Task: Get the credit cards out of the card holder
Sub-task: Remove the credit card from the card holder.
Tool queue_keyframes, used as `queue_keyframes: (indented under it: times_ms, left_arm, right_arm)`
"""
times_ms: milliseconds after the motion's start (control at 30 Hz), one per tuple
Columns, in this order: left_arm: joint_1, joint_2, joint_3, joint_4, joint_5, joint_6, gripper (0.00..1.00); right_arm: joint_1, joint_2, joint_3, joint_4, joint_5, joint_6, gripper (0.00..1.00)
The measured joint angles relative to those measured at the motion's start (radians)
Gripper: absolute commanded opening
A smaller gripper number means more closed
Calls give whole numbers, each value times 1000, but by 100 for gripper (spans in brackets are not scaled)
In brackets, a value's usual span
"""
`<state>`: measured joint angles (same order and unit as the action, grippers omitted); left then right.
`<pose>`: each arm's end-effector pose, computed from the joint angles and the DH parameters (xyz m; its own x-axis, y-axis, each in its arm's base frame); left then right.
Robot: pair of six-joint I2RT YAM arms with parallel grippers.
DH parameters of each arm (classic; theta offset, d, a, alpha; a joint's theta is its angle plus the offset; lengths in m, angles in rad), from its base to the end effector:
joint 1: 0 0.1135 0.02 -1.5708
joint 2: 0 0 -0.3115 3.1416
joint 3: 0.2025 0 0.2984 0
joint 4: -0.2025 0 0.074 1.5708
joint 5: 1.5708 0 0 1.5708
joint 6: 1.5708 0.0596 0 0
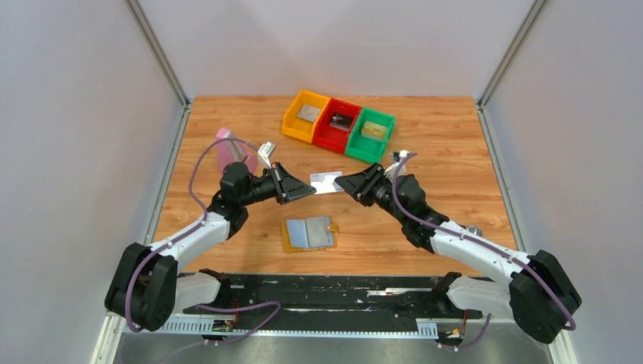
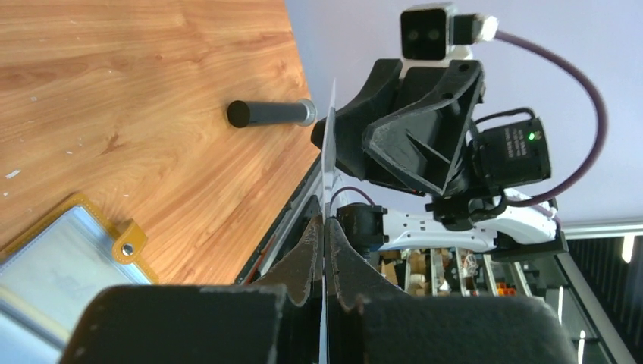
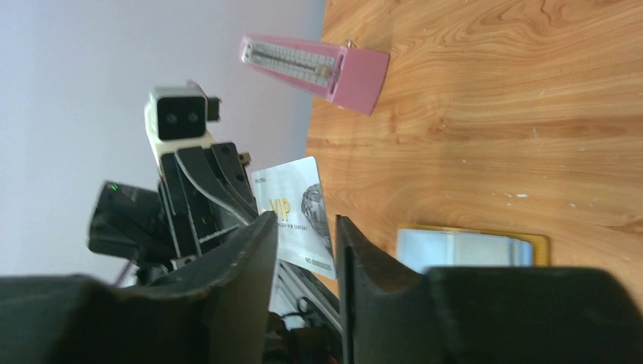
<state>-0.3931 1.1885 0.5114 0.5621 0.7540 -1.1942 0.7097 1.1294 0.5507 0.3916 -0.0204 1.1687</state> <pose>0.2484 -0.1472 0.2527 -0.8828 -0.3678 -0.2923 0.2351 0.1927 -0.9527 0.2235 0.1936 0.2607 -0.6687 0.6385 -0.3810 -0.1311 0.4032 0.9057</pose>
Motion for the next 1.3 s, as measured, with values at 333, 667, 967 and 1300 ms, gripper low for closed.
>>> queue_keyframes:
  times_ms: [333, 667, 967, 1300]
  left_arm:
    - [0, 0, 54, -121, 156, 128, 0]
    - [0, 0, 81, -195, 272, 195, 0]
    - [0, 0, 86, -194, 314, 201, 0]
    - [3, 7, 96, -237, 302, 232, 37]
  right_arm:
    - [-133, -38, 203, -254, -310, -390, 63]
    - [-216, 106, 400, -511, -682, -664, 60]
    - [-216, 187, 421, -605, -861, -758, 36]
    - [-216, 195, 422, -609, -901, -732, 0]
